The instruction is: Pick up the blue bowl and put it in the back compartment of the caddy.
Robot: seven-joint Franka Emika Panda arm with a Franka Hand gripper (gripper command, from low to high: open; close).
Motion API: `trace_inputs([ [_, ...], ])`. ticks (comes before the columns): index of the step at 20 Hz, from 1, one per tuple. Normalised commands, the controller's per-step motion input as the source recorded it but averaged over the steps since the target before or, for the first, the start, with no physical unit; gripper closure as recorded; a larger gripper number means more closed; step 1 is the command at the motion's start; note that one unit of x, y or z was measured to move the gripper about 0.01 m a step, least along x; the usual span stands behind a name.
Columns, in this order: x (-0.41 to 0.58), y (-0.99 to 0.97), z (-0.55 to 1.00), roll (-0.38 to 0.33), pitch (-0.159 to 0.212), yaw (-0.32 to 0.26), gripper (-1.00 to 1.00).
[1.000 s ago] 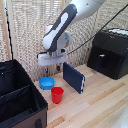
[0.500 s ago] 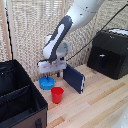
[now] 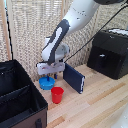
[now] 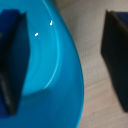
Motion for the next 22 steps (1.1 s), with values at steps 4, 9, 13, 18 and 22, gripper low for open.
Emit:
trace_inputs([
  [4, 0.0, 0.06, -0.27, -0.022, 0.0, 0.0, 1.0],
  [9, -0.01, 0.04, 0.0, -0.016, 0.006, -0.009, 1.0],
  [13, 0.0, 0.0, 0.78, 0.0, 0.051, 0.0, 1.0],
  [18, 0.0, -0.01, 1.0, 0.0, 0.085, 0.0, 1.0],
  [22, 0.004, 0.0, 1.0, 0.0, 0.066, 0.009, 1.0],
])
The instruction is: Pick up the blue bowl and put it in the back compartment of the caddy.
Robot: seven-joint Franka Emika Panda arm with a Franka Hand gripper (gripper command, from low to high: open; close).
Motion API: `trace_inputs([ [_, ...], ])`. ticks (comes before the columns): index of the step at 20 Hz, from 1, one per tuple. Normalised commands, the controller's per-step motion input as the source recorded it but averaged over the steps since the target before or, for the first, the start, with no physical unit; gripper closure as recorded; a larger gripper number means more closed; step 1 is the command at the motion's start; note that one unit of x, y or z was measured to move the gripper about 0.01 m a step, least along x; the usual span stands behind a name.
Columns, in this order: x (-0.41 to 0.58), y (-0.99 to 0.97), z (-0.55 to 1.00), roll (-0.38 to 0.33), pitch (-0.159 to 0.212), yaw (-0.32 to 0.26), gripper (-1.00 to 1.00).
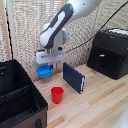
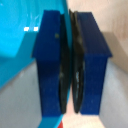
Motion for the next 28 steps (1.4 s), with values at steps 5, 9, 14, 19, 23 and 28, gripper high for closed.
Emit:
trace_inputs([
  [5, 0.005, 0.19, 1.0, 0.006, 0.063, 0.026, 1.0],
  [9, -0.007, 0.48, 1.0, 0.031, 0.052, 0.024, 1.0],
  [14, -0.086, 0.68, 0.99, 0.027, 0.033, 0.039, 1.0],
  [19, -0.071, 0.72, 0.97, 0.032, 0.025, 0.026, 1.0],
  [23, -0.001, 0.83, 0.8, 0.021, 0.002, 0.0, 1.0],
  [28, 0.054, 0.88, 0.29, -0.001, 0.0, 0.009, 1.0],
])
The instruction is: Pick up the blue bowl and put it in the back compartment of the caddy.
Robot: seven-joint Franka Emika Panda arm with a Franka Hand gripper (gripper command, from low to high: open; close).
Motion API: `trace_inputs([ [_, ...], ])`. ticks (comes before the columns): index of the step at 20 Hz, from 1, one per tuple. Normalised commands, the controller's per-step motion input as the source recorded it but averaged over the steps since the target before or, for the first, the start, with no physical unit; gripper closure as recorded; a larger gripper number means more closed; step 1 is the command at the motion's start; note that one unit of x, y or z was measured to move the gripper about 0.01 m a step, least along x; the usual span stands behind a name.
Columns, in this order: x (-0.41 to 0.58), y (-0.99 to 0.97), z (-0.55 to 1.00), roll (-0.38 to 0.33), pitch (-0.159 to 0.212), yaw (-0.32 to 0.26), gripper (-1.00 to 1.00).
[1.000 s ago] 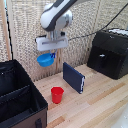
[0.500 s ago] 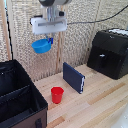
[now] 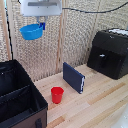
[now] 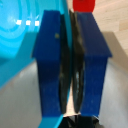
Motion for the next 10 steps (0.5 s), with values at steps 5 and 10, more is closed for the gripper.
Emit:
trace_inputs([
  [5, 0.163, 0.93, -0.02, -0.023, 0.0, 0.001, 1.0],
  [10, 0.127, 0.9, -0.18, -0.045, 0.002, 0.012, 1.0],
])
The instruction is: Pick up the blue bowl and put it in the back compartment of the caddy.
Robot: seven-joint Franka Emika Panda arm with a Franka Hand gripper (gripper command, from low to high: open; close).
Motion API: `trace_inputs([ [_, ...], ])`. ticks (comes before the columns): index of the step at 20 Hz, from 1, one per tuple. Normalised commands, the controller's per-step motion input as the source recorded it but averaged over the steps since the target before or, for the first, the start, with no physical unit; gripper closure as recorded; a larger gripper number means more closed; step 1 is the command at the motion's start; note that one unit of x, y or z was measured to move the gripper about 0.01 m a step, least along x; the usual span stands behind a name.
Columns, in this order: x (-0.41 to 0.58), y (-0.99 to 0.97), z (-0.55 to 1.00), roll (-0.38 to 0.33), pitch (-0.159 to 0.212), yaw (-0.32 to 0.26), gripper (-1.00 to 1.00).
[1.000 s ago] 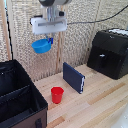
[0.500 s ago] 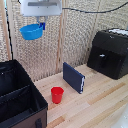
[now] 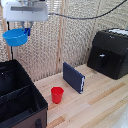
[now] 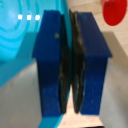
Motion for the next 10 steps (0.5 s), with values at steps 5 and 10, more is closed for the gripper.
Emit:
trace_inputs([
  [5, 0.046, 0.79, -0.38, -0.077, 0.0, 0.036, 1.0],
  [10, 0.03, 0.64, -0.49, -0.088, -0.015, 0.033, 1.0],
])
